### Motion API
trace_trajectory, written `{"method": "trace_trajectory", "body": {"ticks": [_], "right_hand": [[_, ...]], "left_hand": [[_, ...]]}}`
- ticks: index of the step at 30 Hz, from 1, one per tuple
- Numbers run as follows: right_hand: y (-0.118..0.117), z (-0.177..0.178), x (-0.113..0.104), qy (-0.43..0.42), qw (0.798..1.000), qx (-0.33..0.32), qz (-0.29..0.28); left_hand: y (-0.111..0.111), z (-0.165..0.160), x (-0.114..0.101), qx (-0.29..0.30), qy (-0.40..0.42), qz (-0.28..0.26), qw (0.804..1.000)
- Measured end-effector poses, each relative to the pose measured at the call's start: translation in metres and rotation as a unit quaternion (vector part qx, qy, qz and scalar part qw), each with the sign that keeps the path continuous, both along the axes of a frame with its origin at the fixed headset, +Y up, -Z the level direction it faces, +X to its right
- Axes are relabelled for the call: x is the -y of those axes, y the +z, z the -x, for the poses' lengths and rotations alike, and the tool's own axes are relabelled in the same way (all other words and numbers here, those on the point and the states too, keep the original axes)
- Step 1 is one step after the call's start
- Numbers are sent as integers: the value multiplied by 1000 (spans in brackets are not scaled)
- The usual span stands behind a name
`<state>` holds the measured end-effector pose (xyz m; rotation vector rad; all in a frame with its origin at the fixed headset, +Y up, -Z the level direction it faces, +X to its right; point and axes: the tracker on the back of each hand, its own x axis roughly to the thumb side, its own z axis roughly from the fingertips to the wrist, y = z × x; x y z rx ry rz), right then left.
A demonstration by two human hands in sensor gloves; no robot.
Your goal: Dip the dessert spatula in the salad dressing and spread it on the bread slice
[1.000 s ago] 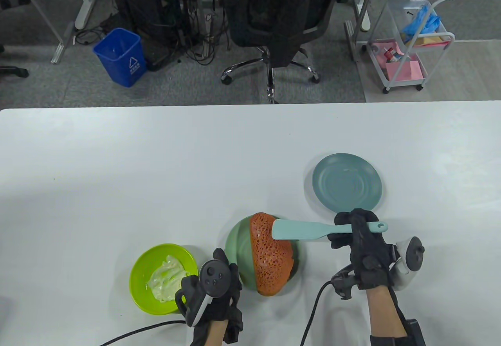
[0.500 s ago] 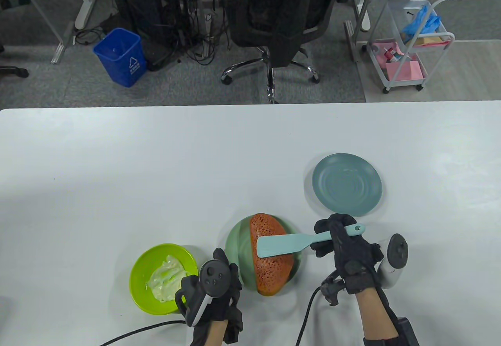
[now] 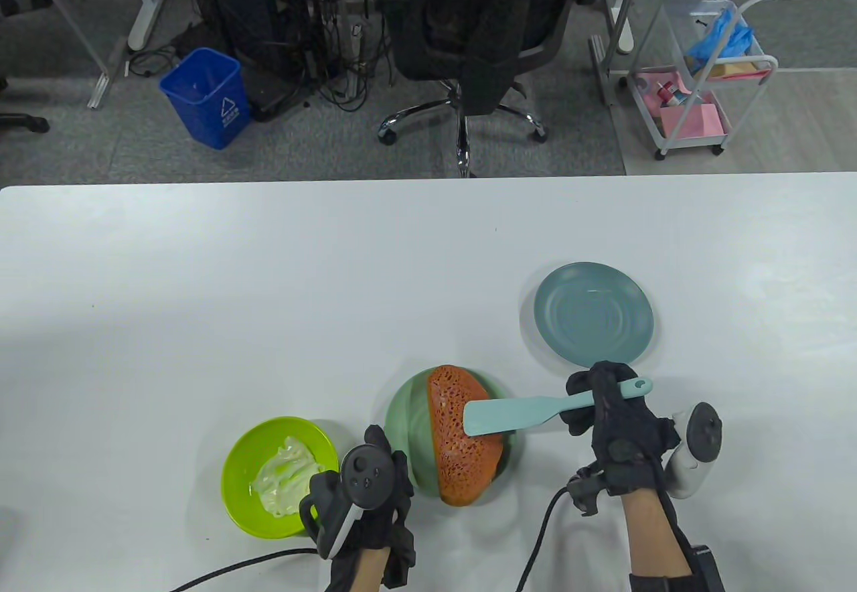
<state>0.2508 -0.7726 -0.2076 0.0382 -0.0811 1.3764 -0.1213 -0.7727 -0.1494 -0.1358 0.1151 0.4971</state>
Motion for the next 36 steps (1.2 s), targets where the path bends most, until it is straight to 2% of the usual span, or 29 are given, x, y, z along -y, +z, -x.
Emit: {"method": "trace_trajectory", "body": {"ticks": [10,16,20,28,36], "right_hand": [[2,-10,-2,-2,1000,26,-8],[2,5,-13,-11,998,12,-64],[4,19,-19,11,996,-2,-88],[7,41,-22,30,995,-49,-83],[8,41,-23,62,995,-44,-71]], "left_hand": [[0,0,0,0,0,0,1000],[0,0,0,0,1,0,1000],[0,0,0,0,2,0,1000],[0,1,0,1,2,1,1000],[0,1,0,3,3,1,1000]]}}
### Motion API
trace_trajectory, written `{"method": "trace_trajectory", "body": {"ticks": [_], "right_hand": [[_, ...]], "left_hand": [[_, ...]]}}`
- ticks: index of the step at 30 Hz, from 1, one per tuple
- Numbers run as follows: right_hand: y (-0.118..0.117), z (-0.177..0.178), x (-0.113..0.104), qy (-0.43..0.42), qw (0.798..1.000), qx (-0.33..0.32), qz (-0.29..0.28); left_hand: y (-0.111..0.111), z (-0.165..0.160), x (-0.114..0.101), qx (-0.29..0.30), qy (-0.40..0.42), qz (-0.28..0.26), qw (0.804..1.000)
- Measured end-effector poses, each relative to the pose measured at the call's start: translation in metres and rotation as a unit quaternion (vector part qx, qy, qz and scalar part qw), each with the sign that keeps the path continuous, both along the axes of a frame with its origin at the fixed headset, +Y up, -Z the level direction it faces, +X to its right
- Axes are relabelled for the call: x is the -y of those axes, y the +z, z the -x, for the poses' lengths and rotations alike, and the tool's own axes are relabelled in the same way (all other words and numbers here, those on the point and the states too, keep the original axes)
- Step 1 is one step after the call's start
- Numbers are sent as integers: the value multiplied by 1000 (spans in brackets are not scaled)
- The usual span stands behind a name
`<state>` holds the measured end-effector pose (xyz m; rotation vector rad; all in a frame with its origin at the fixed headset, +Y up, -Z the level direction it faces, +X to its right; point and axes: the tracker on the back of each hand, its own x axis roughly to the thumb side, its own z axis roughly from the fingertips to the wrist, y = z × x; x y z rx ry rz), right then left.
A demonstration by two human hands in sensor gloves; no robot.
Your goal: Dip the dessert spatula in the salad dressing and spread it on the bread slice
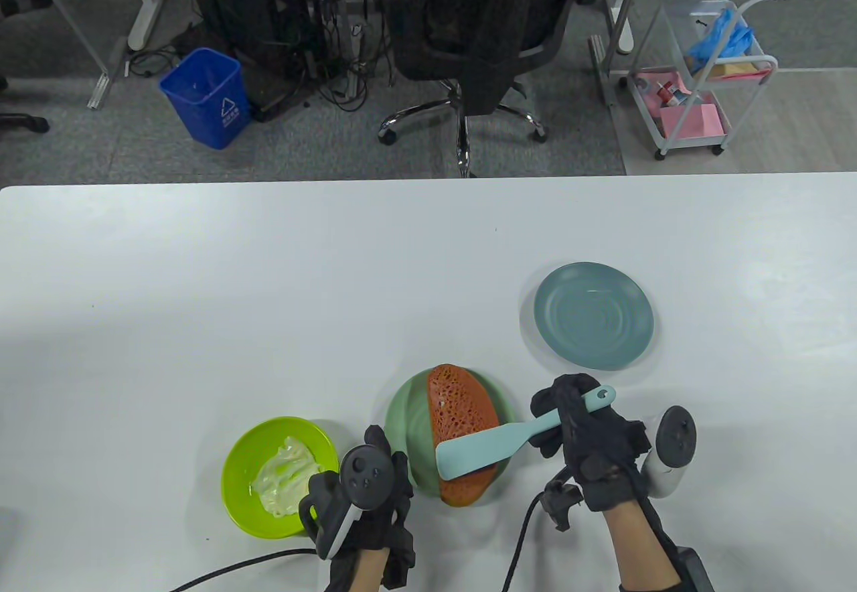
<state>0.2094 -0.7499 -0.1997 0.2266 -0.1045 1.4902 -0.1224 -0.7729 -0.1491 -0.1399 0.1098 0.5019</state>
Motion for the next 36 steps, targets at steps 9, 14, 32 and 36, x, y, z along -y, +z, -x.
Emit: {"method": "trace_trajectory", "body": {"ticks": [9,14,32,36], "right_hand": [[-2,-32,3,-17,999,33,25],[-2,-50,5,-38,997,49,38],[-4,-49,9,-90,994,54,24],[-3,-49,9,-107,992,56,27]], "left_hand": [[0,-1,0,2,-6,-2,1000],[1,-1,0,3,-10,-4,1000],[13,-19,-14,65,-55,16,996],[21,-27,-26,74,-110,-32,991]]}}
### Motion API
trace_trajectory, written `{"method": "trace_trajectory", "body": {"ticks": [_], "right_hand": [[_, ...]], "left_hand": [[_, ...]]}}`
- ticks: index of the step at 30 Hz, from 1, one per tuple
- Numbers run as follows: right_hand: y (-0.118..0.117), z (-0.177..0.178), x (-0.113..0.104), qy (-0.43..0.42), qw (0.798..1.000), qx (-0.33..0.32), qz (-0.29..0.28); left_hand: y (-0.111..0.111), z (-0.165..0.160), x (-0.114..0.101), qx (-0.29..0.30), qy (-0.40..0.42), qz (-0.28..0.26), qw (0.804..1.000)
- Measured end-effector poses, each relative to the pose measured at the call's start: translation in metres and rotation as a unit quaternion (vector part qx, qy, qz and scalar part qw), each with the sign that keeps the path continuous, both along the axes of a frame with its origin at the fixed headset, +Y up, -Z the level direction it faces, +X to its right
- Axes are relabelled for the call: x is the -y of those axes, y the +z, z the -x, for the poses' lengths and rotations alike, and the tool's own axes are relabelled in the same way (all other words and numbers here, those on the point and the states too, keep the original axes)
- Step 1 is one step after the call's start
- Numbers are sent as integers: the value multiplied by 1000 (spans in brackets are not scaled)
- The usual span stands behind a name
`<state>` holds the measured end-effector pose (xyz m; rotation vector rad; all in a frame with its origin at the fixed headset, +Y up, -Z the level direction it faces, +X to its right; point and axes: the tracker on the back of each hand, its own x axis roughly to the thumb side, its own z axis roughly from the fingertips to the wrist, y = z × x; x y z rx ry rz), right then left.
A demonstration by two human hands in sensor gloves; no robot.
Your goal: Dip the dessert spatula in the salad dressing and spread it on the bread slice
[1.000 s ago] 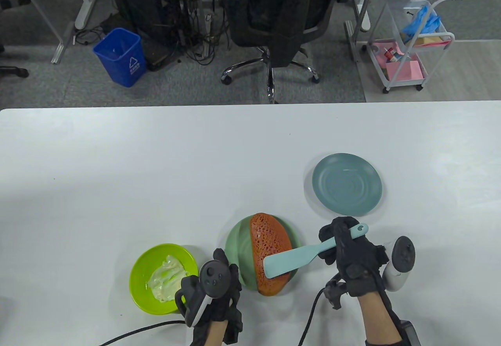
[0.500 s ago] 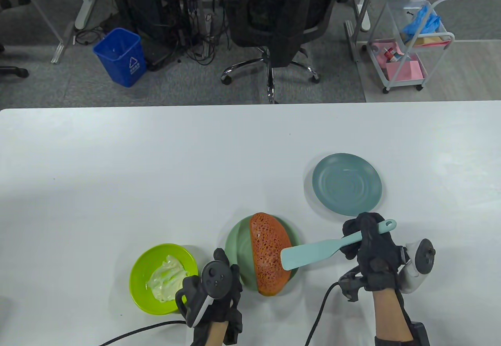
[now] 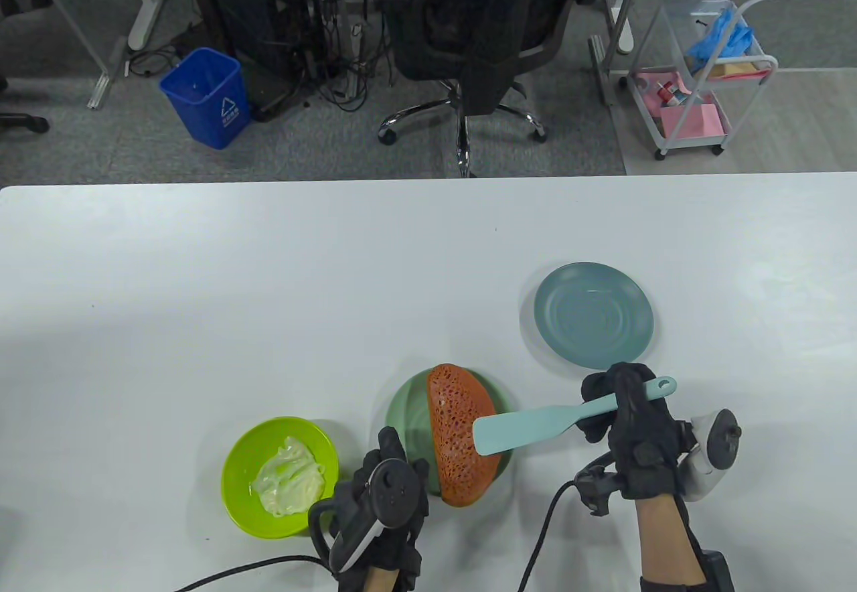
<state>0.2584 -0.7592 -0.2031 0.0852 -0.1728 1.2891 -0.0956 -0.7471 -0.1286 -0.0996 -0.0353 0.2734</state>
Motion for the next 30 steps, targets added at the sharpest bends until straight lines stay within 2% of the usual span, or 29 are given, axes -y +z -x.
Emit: {"method": "trace_trajectory", "body": {"ticks": [4,6,11,13,16,21,23,30], "right_hand": [[0,0,1,-11,1000,-3,2],[-1,1,2,-15,1000,-4,2],[-2,7,0,-31,999,-30,-1],[-2,10,-1,-32,999,-37,-6],[-2,19,-2,-31,998,-49,-11],[0,33,-4,-21,997,-74,-17],[0,41,-5,-18,996,-88,-20],[3,71,-9,-15,989,-144,-24]], "left_hand": [[7,-6,-14,14,-15,-48,999],[8,-7,-20,40,-20,-68,997],[9,4,-33,88,-27,-102,991],[10,12,-37,90,-35,-118,988],[13,25,-43,97,-44,-155,982],[17,50,-48,100,-49,-167,980],[18,63,-47,120,-39,-175,976],[22,114,-40,66,-27,-195,978]]}}
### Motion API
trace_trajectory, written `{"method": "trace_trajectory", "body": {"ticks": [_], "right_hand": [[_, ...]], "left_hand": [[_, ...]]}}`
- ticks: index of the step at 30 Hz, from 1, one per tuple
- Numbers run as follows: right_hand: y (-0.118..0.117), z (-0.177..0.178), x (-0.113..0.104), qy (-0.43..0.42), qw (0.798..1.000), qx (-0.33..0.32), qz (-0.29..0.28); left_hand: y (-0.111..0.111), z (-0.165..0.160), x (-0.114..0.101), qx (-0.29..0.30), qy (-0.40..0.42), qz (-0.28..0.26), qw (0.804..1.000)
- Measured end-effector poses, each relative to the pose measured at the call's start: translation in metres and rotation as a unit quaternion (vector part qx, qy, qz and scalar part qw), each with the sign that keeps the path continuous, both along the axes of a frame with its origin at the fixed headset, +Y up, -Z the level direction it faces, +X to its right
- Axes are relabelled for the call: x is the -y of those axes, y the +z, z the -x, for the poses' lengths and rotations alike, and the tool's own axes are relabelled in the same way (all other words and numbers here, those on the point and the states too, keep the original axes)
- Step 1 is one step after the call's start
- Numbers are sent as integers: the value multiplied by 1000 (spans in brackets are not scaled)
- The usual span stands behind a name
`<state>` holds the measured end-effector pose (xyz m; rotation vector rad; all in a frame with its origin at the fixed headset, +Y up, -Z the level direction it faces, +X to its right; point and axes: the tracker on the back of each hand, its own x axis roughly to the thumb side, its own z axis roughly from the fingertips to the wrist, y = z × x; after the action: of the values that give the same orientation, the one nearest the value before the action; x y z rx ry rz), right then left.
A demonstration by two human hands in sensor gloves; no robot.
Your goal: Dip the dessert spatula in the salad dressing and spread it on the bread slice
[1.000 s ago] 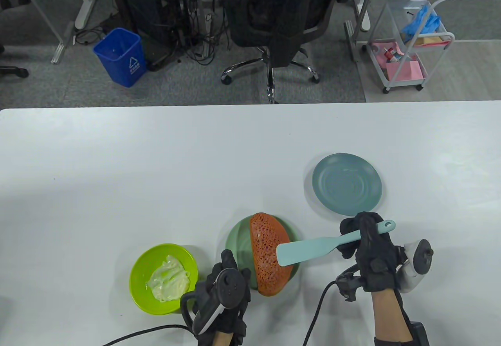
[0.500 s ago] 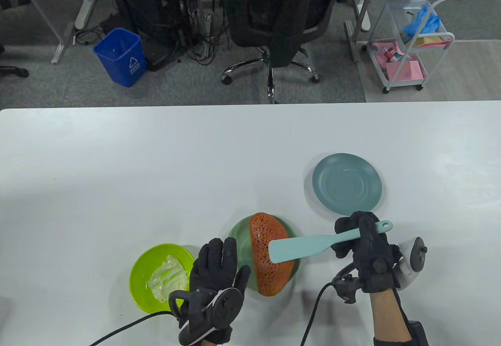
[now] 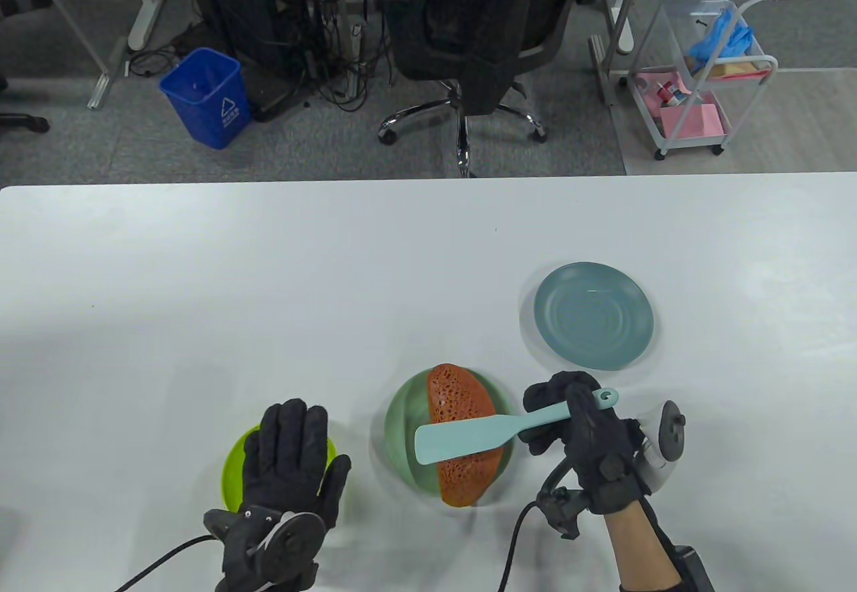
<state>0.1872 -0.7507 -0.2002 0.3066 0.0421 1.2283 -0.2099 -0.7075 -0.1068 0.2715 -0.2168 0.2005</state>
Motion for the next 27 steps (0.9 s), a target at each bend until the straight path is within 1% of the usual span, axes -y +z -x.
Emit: {"method": "trace_trajectory", "body": {"ticks": [3,6,10,12,17,19,23,27], "right_hand": [[3,18,-3,7,1000,-26,-3],[7,37,-6,15,998,-56,-6],[16,72,-11,26,995,-96,2],[20,91,-15,40,993,-115,3],[29,132,-20,77,990,-120,12],[30,148,-22,101,986,-129,9],[31,168,-27,129,982,-138,8],[32,186,-28,161,976,-146,10]], "left_hand": [[2,16,-1,-12,36,8,999],[3,23,-2,-17,29,3,999],[1,26,2,-25,14,24,999],[1,27,3,-35,15,21,999],[2,36,0,-56,33,4,998],[5,43,0,-57,53,0,997],[6,49,1,-52,73,8,996],[5,49,1,-53,71,14,996]]}}
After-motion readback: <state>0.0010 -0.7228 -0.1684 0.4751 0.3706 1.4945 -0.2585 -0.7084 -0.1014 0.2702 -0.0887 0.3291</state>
